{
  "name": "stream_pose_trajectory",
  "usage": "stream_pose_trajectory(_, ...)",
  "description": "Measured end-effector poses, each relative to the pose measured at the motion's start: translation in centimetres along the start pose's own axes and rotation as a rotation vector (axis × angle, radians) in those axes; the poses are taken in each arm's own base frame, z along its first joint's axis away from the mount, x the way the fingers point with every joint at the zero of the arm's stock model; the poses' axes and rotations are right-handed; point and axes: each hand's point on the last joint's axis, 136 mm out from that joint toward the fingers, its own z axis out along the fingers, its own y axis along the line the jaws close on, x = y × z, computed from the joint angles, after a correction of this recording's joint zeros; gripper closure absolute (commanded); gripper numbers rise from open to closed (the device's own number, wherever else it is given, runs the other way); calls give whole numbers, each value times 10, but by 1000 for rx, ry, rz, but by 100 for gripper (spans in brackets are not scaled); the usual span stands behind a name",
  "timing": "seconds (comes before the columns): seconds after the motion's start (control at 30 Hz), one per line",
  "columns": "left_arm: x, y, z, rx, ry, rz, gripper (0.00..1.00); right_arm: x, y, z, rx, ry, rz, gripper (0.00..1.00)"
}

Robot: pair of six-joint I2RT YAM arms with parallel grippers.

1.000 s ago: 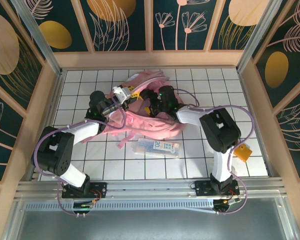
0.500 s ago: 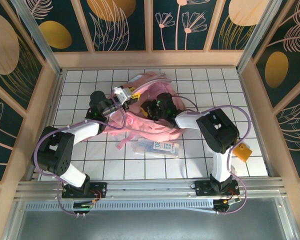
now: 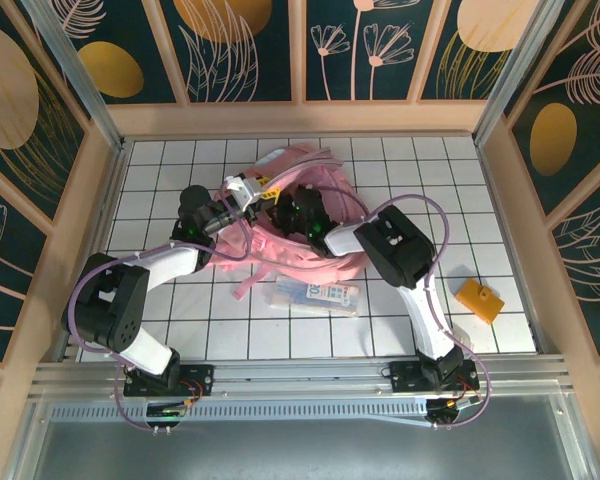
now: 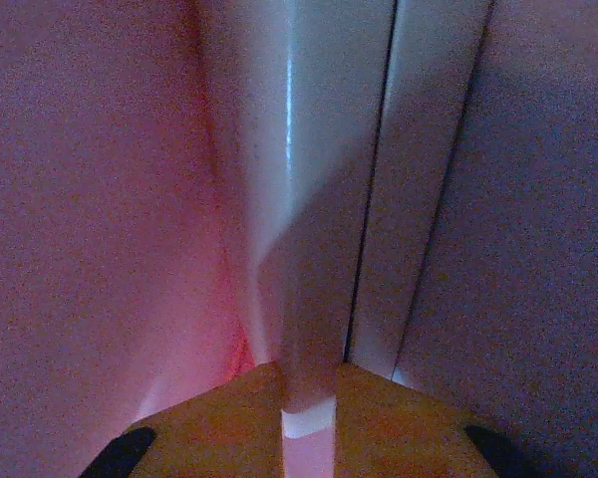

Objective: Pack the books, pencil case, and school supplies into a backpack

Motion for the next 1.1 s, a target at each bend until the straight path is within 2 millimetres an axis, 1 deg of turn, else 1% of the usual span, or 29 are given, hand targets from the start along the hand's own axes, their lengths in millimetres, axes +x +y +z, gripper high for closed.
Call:
stream_pose_trajectory(0.13,-3,-1,-1,-5,-4,2,100,-10,12,9,-123,-28,-19,83)
stream_pose_trajectory(0.17,-3,0,-1,-9,-3,2,100,-12,16,9,-154,-33,-26,80)
stream_pose_trajectory(0.23,-3,1,-1,-13,-3,2,100,-14,20,6,-180,-43,-36,69)
stream_pose_trajectory(0.33,-4,2,-1,-28,3,4,100,-15,15,-14,-148,-61,-68,57)
stream_pose_trajectory(0.4,-3,3,-1,-35,4,1,100,-15,16,-35,-121,-70,-99,53)
stream_pose_trajectory(0.43,-3,4,-1,-41,4,-8,100,-14,20,-46,-116,-71,-122,52)
stream_pose_trajectory(0.47,-4,6,-1,-49,0,-16,100,-14,25,-55,-118,-71,-141,52)
stream_pose_trajectory(0.57,-3,11,-2,-77,-16,-46,100,-11,47,-95,-143,-83,-217,49)
stream_pose_trajectory(0.63,-1,13,-2,-88,-21,-62,100,-6,60,-124,-163,-89,-274,49)
stream_pose_trajectory(0.67,-1,14,-2,-92,-22,-65,100,-2,63,-136,-163,-86,-299,49)
stream_pose_trajectory(0.73,0,15,-2,-98,-25,-69,100,5,68,-158,-145,-80,-363,48)
stream_pose_trajectory(0.77,0,16,-2,-100,-25,-71,100,8,71,-166,-128,-75,-397,48)
stream_pose_trajectory(0.87,1,18,-3,-107,-26,-74,100,16,91,-194,-70,-80,-574,48)
stream_pose_trajectory(0.93,1,19,-3,-110,-26,-74,100,26,109,-221,-51,-87,-740,46)
stream_pose_trajectory(0.97,1,20,-3,-112,-26,-73,100,32,117,-235,-49,-89,-817,44)
stream_pose_trajectory(1.0,1,22,-4,-115,-25,-72,100,38,122,-250,-50,-91,-894,38)
stream_pose_trajectory(1.03,1,23,-5,-119,-25,-71,100,44,123,-263,-45,-90,-954,33)
stream_pose_trajectory(1.07,1,25,-6,-124,-24,-71,100,48,120,-271,-35,-82,-1000,29)
stream_pose_trajectory(1.1,2,28,-7,-133,-23,-70,100,53,112,-278,-11,-63,-1032,24)
